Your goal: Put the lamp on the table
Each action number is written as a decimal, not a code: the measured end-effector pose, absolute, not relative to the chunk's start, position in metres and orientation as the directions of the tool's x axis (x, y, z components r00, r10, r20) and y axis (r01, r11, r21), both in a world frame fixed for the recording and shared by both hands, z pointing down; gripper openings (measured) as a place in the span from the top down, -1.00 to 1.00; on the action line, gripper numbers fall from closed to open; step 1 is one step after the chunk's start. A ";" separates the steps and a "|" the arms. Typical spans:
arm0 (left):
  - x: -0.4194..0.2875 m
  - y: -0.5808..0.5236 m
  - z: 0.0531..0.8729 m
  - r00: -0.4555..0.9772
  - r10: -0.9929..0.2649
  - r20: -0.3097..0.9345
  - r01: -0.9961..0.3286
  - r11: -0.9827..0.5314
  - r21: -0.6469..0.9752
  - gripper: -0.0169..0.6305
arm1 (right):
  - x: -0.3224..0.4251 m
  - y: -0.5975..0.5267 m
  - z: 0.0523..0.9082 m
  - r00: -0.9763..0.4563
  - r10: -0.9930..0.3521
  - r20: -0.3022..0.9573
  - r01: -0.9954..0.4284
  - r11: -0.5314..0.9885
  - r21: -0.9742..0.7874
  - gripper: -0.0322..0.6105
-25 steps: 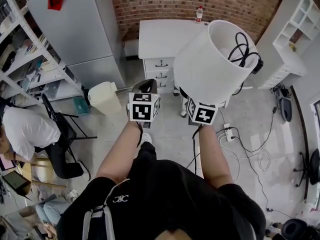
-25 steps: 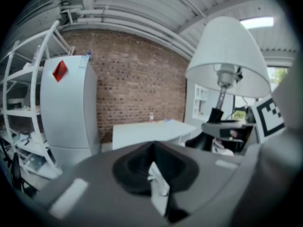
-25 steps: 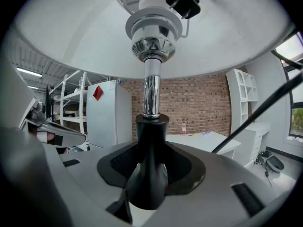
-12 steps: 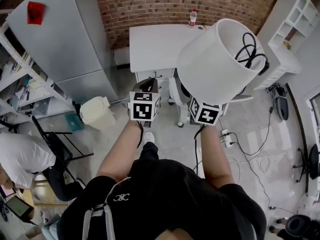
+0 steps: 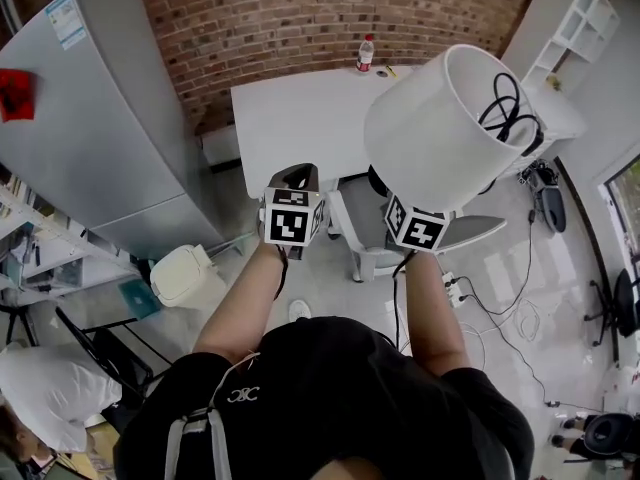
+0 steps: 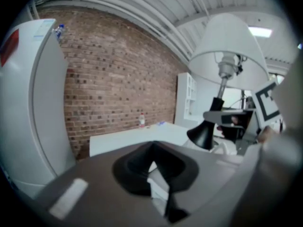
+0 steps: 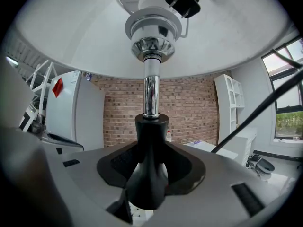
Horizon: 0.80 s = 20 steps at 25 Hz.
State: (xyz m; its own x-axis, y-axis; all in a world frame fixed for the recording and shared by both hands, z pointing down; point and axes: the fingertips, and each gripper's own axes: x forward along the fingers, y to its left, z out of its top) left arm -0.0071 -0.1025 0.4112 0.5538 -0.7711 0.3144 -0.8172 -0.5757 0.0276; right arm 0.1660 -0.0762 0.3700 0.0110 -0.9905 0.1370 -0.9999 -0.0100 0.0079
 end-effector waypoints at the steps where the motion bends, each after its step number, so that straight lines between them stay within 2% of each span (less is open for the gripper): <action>1: -0.008 -0.115 0.412 0.560 -0.765 0.318 -0.812 -0.583 0.028 0.95 | 0.166 -0.088 0.369 0.021 -0.991 0.134 -1.000 -0.020 0.006 0.43; 14: -0.015 -0.224 0.428 0.596 -0.717 0.361 -0.777 -0.628 0.036 0.95 | 0.158 -0.186 0.389 0.070 -0.985 0.156 -0.997 -0.073 -0.010 0.43; 20: -0.027 -0.265 0.434 0.561 -0.741 0.369 -0.807 -0.588 0.048 0.95 | 0.158 -0.238 0.394 0.024 -0.990 0.139 -0.999 -0.028 -0.031 0.43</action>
